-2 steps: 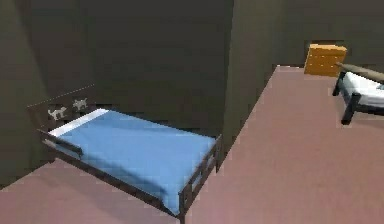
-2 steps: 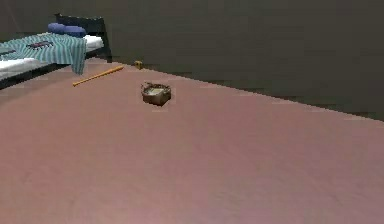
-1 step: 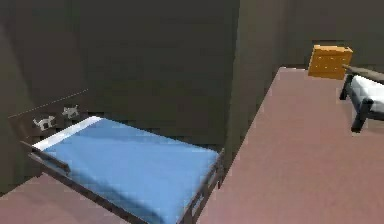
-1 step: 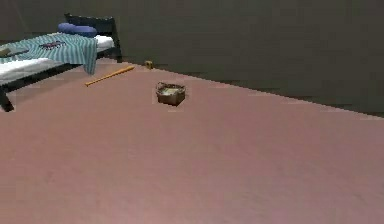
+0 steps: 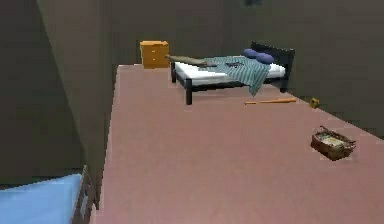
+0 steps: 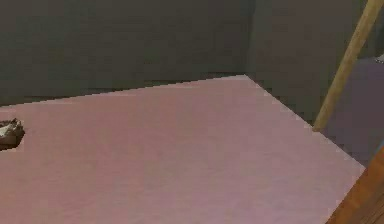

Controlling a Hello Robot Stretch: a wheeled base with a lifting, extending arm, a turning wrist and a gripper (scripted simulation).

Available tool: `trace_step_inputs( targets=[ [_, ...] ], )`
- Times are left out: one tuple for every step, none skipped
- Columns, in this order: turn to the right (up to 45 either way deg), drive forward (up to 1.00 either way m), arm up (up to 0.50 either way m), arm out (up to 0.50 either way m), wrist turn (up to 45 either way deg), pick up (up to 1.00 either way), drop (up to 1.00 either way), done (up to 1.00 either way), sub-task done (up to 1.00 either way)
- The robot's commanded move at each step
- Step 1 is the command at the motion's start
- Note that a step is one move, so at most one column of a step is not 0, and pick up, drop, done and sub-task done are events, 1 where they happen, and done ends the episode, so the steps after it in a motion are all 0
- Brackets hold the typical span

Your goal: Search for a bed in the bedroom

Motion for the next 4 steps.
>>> trace_step_inputs(
  targets=[
    [30.0,0.0,0.0,0.0,0.0,0.0,0.0,0.0,0.0],
    [0.0,0.3,0.0,0.0,0.0,0.0,0.0,0.0,0.0],
    [-45.0,0.0,0.0,0.0,0.0,0.0,0.0,0.0,0.0],
    [-45.0,0.0,0.0,0.0,0.0,0.0,0.0,0.0,0.0]
  ],
)
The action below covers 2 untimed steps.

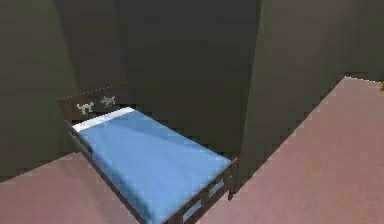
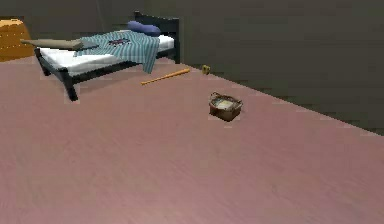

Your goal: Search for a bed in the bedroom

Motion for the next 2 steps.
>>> trace_step_inputs(
  targets=[
    [-15.0,0.0,0.0,0.0,0.0,0.0,0.0,0.0,0.0],
    [0.0,0.0,0.0,0.0,0.0,0.0,0.0,1.0,0.0]
  ],
)
